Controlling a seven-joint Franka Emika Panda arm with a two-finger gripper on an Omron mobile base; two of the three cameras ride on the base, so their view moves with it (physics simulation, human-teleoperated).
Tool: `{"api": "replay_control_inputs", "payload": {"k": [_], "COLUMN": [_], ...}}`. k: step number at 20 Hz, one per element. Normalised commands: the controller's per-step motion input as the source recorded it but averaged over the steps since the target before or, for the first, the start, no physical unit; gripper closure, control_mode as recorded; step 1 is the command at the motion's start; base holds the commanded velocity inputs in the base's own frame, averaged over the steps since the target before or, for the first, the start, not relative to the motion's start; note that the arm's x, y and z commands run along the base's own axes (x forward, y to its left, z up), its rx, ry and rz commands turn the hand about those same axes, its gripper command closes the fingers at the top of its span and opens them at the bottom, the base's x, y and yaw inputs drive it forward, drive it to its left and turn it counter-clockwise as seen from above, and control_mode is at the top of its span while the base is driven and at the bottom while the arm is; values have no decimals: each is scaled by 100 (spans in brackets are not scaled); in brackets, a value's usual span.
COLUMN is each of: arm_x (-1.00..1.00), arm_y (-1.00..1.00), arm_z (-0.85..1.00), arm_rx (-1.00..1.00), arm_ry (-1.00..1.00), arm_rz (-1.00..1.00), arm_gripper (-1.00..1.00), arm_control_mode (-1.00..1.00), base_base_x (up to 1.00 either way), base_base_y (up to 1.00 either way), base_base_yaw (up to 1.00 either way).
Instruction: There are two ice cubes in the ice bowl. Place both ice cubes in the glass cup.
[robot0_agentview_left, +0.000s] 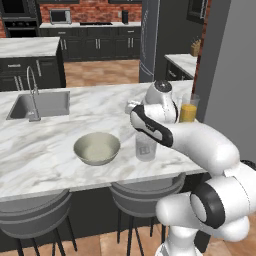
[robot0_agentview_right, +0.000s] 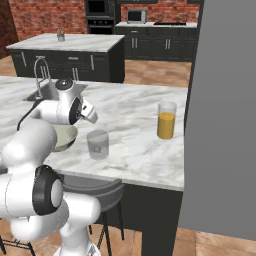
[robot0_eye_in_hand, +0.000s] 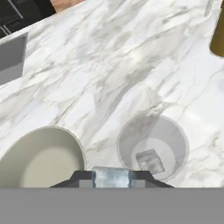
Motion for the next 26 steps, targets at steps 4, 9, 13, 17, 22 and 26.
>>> {"api": "replay_control_inputs", "payload": {"k": [4, 9, 13, 17, 22, 26], "arm_x": [-22, 0, 0, 0, 0, 0], "arm_y": [-79, -7, 1, 1, 0, 0], "arm_z": [-4, -13, -38, -39, -18, -10], "arm_rx": [0, 0, -1, -1, 0, 0], "arm_ry": [3, 5, 6, 9, 5, 5], "arm_rz": [-12, -2, 0, 0, 0, 0], "arm_gripper": [100, 100, 100, 100, 100, 100], "arm_control_mode": [-100, -100, -100, -100, -100, -100], "base_base_x": [0, 0, 0, 0, 0, 0], "base_base_y": [0, 0, 0, 0, 0, 0], "base_base_yaw": [0, 0, 0, 0, 0, 0]}}
